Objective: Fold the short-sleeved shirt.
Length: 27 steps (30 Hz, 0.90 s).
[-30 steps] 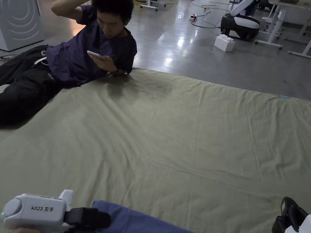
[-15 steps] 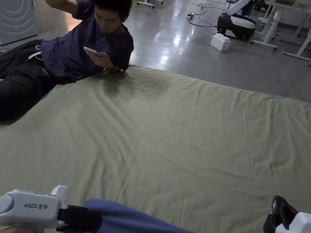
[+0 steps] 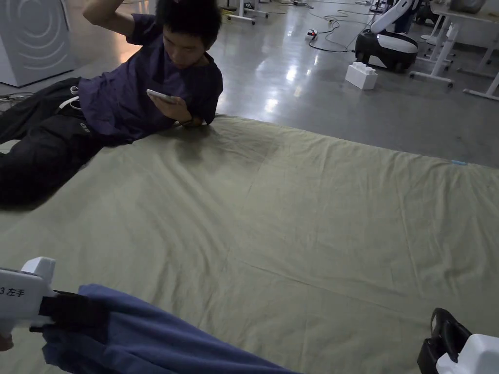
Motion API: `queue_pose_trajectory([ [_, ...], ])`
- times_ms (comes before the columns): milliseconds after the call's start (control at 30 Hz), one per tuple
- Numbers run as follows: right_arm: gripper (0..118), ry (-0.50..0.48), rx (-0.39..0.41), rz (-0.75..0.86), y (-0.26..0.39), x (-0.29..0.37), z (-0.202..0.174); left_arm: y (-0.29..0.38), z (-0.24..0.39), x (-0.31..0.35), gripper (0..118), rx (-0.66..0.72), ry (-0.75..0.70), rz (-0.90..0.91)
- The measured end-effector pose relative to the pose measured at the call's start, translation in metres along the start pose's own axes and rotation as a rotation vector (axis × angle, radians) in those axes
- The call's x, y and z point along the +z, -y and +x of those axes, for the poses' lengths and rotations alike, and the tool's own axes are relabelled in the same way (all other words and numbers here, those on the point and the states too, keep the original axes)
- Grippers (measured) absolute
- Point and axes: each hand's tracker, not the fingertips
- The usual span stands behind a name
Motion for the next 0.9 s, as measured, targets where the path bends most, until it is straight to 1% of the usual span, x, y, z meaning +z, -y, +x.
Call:
queue_pose_trajectory([
  [100, 0, -0.019, -0.001, 0.003, -0.001, -0.001, -0.007, 0.001, 0.008, 0.01, 8, -0.038, -0.114, -0.009],
  [167, 0, -0.03, -0.004, 0.004, -0.001, -0.002, -0.011, 0.006, 0.018, 0.011, 8, -0.046, -0.128, -0.025],
  [333, 0, -0.055, -0.009, 0.003, 0.001, -0.004, -0.017, 0.015, 0.054, 0.015, 8, -0.065, -0.083, -0.015],
  [400, 0, -0.062, -0.009, 0.002, 0.001, -0.003, -0.018, 0.018, 0.072, 0.016, 8, -0.084, -0.009, -0.008],
  [467, 0, -0.066, -0.011, 0.0, 0.002, -0.003, -0.019, 0.02, 0.089, 0.014, 8, -0.096, 0.026, 0.003],
  [567, 0, -0.071, -0.01, -0.004, 0.004, -0.002, -0.019, 0.025, 0.118, 0.005, 8, -0.119, 0.121, -0.034],
  [667, 0, -0.073, -0.012, -0.008, 0.007, 0.0, -0.018, 0.031, 0.146, -0.012, 8, -0.129, 0.153, -0.06],
  [700, 0, -0.072, -0.013, -0.011, 0.008, 0.001, -0.017, 0.034, 0.157, -0.022, 8, -0.133, 0.179, -0.099],
  [833, 0, -0.066, -0.024, -0.026, 0.013, 0.003, -0.013, 0.047, 0.183, -0.073, 8, -0.144, 0.178, -0.175],
  [900, 0, -0.062, -0.026, -0.031, 0.014, 0.005, -0.011, 0.057, 0.193, -0.101, 8, -0.167, 0.139, -0.237],
])
